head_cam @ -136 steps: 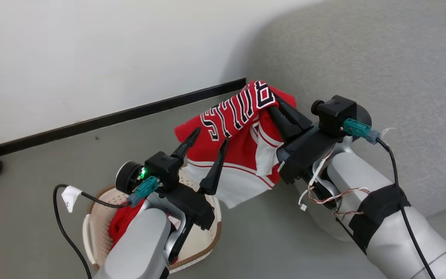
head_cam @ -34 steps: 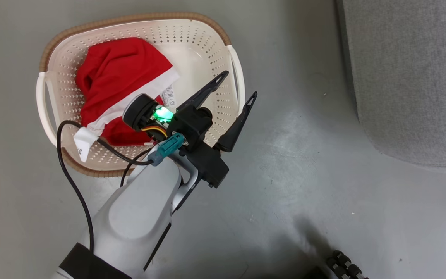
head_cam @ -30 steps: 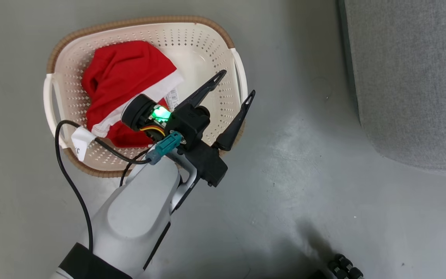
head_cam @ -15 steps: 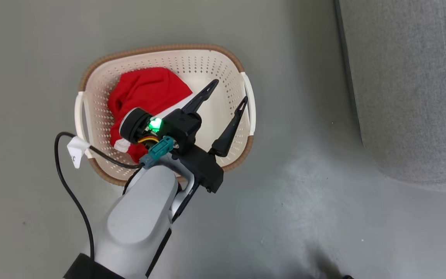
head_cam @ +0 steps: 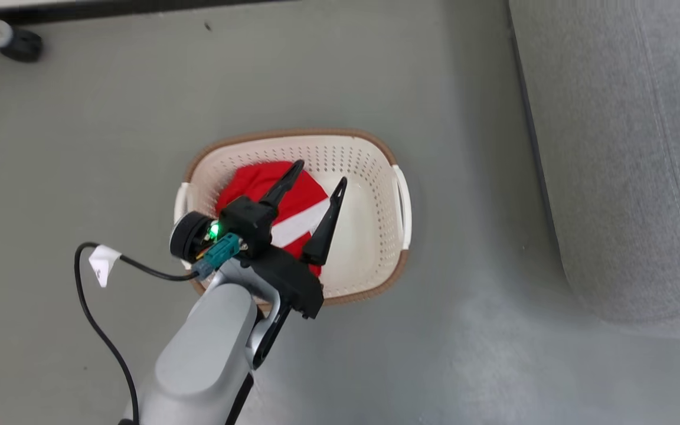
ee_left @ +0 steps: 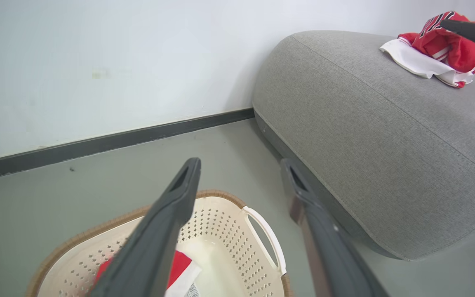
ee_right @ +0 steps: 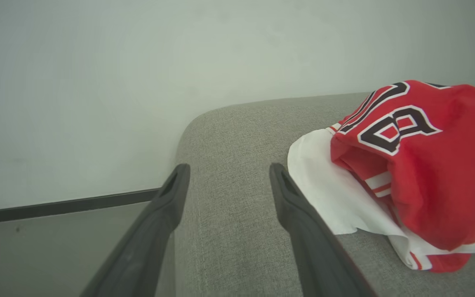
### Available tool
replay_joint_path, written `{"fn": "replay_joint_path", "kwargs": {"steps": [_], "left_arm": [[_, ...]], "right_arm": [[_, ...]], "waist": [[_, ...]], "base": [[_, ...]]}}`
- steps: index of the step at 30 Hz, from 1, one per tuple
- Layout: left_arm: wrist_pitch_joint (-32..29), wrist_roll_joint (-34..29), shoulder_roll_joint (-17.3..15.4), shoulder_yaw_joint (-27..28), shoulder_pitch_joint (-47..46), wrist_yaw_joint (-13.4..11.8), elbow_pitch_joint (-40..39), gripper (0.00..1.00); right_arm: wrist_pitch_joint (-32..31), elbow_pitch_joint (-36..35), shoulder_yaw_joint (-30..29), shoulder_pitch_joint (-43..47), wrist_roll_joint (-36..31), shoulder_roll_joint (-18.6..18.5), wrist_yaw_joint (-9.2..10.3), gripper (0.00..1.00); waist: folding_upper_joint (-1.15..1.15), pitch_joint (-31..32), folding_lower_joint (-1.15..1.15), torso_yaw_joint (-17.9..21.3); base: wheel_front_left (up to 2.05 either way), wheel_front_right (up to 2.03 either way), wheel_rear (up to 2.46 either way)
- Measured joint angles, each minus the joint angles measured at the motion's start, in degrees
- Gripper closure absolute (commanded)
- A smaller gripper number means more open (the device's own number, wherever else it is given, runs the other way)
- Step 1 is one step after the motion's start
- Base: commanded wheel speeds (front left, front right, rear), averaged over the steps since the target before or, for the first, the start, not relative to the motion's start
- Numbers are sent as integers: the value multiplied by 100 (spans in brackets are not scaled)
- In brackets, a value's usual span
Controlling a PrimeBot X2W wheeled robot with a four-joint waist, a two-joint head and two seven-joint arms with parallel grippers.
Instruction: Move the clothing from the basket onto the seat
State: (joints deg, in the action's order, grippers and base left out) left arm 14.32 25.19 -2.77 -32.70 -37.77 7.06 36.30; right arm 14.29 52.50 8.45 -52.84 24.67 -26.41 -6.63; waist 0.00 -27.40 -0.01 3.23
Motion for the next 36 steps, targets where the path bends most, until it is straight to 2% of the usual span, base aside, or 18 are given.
{"fn": "replay_joint_path", "kwargs": {"steps": [15,22,30,36], "left_arm": [[0,56,36,412,615,-220,165,0],[0,55,37,709,837,-413,171,0],[-1,36,-240,1120,1280,-625,103,0],[-1,21,-359,1355,1564,-714,-23,0]], "right_arm": [[-1,-781,359,1215,8,645,-44,0],[-1,-1105,514,1670,9,925,-44,0],[-1,-1400,617,2196,0,1221,-44,0],[-1,-1561,592,2552,-10,1325,-44,0]], "waist": [[0,1057,0,-704],[0,1494,0,-1043],[-1,2012,0,-1262],[0,2265,0,-1254]], "base": [[0,0,0],[0,0,0],[0,0,0],[0,0,0]]}}
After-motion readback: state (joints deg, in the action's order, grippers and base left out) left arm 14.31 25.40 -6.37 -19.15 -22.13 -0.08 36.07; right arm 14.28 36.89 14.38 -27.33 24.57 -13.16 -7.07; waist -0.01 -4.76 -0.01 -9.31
